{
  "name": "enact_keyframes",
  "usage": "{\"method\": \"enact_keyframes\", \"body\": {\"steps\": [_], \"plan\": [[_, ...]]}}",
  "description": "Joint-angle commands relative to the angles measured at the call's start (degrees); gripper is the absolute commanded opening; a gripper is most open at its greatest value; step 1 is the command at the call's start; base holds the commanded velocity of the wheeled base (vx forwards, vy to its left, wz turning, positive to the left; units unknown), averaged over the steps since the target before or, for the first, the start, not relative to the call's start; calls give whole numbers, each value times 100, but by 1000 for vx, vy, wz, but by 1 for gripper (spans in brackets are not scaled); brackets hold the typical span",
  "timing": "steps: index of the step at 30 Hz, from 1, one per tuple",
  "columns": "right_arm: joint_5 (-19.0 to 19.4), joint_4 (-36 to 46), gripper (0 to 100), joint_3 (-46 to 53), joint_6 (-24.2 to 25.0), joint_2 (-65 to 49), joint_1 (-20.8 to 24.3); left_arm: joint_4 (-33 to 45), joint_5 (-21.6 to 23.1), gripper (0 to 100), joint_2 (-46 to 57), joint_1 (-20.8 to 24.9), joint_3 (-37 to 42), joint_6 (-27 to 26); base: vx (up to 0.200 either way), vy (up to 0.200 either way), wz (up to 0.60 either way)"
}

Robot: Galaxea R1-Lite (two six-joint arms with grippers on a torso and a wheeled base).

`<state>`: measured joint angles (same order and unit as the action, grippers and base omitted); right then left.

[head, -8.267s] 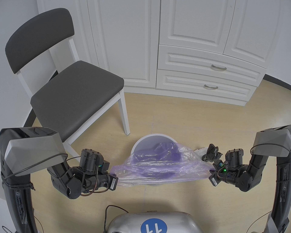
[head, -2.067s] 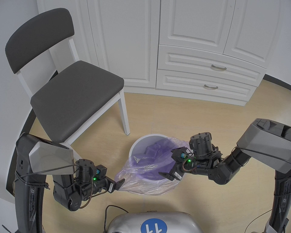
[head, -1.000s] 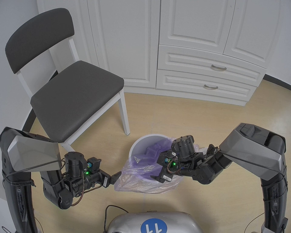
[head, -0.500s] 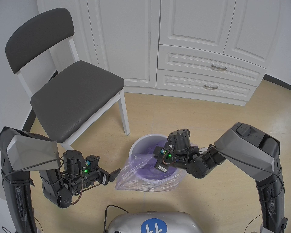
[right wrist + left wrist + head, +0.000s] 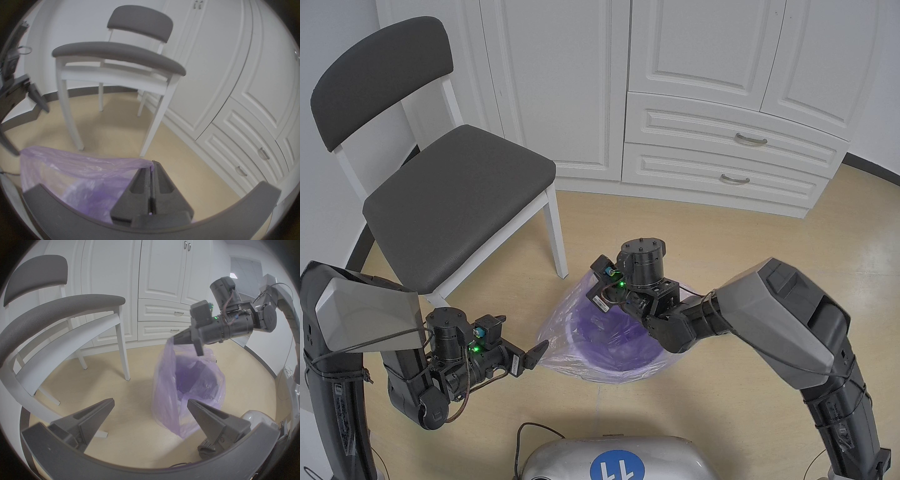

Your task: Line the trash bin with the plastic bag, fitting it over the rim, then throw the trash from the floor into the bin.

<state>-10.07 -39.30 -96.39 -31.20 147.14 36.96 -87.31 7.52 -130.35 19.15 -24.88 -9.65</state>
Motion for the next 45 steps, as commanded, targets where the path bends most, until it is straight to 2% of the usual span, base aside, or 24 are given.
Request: {"method": "enact_keyframes", "body": {"steps": [1,3,7,17,18,24,26,31,33,35,39,43,45], "plan": [[-267,-535,0,-952,105,948,136,-23,4,100,-78,10,-26,7,0,0,0],[-276,-728,0,-1435,114,1273,145,-23,4,100,-87,10,-34,7,0,0,0],[-285,-772,0,-1743,114,1405,153,-23,-5,100,-87,18,-43,7,0,0,0],[-285,-746,0,-1778,87,1388,206,-23,-5,100,-52,27,-34,7,0,0,0],[-285,-728,100,-1769,87,1370,215,-23,-5,100,-52,27,-34,7,0,0,0],[-267,-684,100,-1752,114,1291,224,-23,-5,100,-60,27,-43,7,0,0,0],[-197,-710,100,-1347,131,948,224,-23,-5,100,-69,27,-43,7,0,0,0],[242,-684,100,639,237,-203,224,-23,-23,100,-78,71,-43,-1,0,0,0],[304,-763,100,982,272,-414,224,-23,-14,100,-69,71,-34,-1,0,0,0],[295,-921,100,1228,430,-572,224,-23,-23,100,-60,80,-34,-10,0,0,0],[181,-1791,100,2028,870,-942,347,-23,-31,100,-34,106,-26,7,0,0,0],[14,-2152,100,2669,957,-1196,364,-23,-40,100,-16,115,-52,25,0,0,0],[-171,-2574,100,3364,1467,-1478,312,-23,-40,100,19,133,-70,60,0,0,0]]}}
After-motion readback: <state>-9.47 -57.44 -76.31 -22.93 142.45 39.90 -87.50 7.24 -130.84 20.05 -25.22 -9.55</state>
